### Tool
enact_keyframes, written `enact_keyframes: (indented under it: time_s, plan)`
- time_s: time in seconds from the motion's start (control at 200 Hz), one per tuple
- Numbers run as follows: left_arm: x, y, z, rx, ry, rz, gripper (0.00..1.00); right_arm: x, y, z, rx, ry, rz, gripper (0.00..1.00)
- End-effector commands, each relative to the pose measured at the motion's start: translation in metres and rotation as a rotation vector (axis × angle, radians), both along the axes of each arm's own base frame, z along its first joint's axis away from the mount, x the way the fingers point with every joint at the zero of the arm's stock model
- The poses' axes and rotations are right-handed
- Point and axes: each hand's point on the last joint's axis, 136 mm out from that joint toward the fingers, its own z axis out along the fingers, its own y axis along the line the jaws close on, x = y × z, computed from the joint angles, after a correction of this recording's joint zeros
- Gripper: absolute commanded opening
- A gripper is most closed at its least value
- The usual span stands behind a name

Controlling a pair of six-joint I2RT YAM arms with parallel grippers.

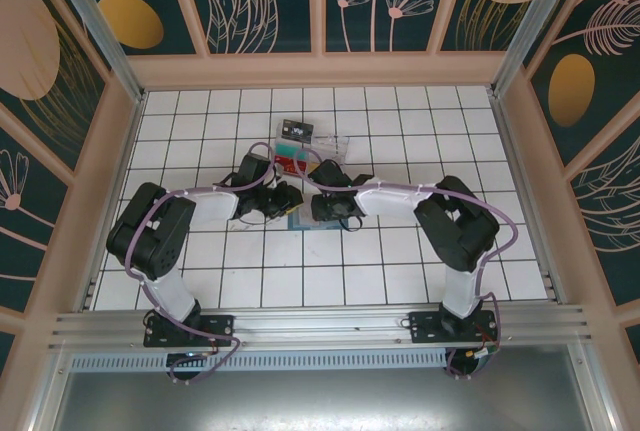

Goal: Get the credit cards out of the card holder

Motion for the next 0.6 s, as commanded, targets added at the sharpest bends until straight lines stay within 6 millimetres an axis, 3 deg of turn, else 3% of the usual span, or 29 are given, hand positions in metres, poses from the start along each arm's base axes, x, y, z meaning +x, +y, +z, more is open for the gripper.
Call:
enact_keyframes:
  time_s: [0.0,0.15,0.31,0.41,0.591]
  plan:
    - [0.003,-0.007,0.01,-0.03,-0.041,-0.026,0.15,-0.011,-0.011,-0.003,0.027,0.05,-0.019,0.38]
    - [0.001,-0.008,0.007,-0.035,-0.033,-0.019,0.13,0.0,0.0,0.039,0.155,-0.046,-0.018,0.38]
    - [0.002,-0.011,0.014,-0.059,-0.046,-0.03,0.19,0.011,0.0,0.084,0.273,-0.146,-0.038,0.42]
    - [0.004,-0.016,0.021,-0.092,-0.059,-0.041,0.25,0.018,-0.013,0.103,0.317,-0.196,-0.086,0.45]
    - [0.0,-0.032,0.039,-0.187,-0.081,-0.08,0.37,0.027,-0.044,0.115,0.339,-0.25,-0.198,0.45]
